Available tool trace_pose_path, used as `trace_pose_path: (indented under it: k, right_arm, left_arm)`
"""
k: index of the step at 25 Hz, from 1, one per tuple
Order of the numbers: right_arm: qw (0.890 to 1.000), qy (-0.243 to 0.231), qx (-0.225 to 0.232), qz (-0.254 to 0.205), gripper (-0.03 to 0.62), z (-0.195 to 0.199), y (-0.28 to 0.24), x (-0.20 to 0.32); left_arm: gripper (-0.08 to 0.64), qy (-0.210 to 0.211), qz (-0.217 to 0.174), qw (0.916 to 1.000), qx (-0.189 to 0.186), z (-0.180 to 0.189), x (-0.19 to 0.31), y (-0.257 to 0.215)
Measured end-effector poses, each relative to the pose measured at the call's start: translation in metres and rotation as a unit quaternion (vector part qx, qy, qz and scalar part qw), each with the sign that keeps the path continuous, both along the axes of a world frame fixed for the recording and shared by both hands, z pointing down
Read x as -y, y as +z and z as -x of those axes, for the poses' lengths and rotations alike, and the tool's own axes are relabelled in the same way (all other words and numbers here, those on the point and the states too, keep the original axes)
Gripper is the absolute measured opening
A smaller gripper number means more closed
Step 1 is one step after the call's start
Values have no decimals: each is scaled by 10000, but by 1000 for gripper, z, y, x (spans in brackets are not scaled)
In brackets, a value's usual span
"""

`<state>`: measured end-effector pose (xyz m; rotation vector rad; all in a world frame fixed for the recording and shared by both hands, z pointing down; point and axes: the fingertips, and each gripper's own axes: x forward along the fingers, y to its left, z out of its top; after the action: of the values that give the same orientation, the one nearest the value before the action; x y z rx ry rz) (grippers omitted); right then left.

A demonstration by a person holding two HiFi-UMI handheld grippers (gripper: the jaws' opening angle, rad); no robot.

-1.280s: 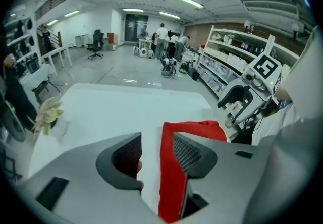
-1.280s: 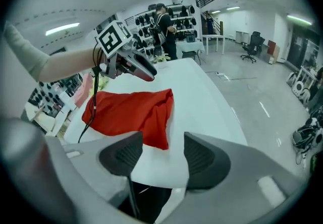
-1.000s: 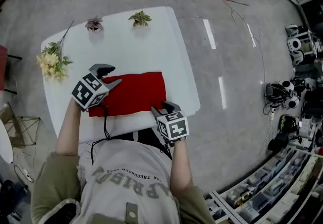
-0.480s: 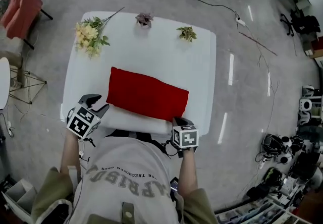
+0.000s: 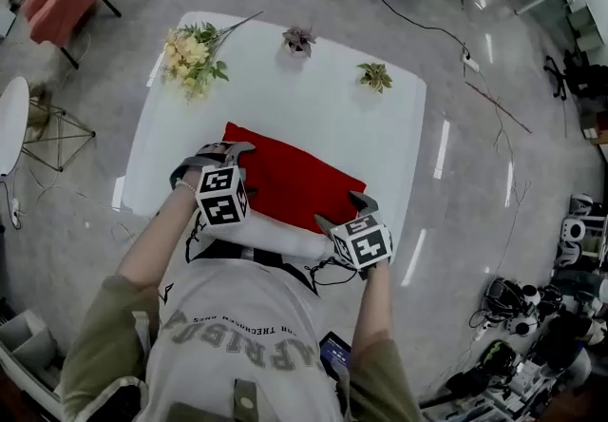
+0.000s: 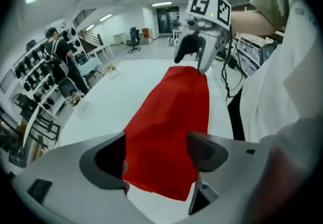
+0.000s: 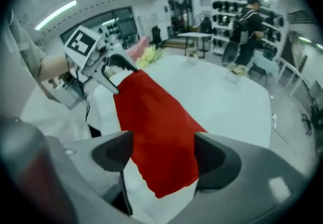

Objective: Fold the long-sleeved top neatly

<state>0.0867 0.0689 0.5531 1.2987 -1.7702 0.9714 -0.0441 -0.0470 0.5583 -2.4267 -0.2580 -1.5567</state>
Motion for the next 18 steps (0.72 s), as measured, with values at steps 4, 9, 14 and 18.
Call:
trace_pose_path:
  k: [4, 9, 14, 18]
  right_arm:
    - [9818, -1443, -669, 1035, 368, 12, 39, -25]
    - [9752, -1741, -899, 1029, 368, 8, 68, -36]
    - [9800, -1680, -675, 826, 369, 9, 54, -30]
    - [9886, -1247, -722, 434, 368, -11, 25, -21]
  left_arm:
    - [362, 186, 50, 9977, 652, 21, 8, 33]
    - [364, -384, 941, 9943, 309, 29, 11, 50]
    - [375, -493, 1096, 9927, 134, 30, 12, 33]
    - [391, -458, 898, 9947, 202, 54, 4, 16]
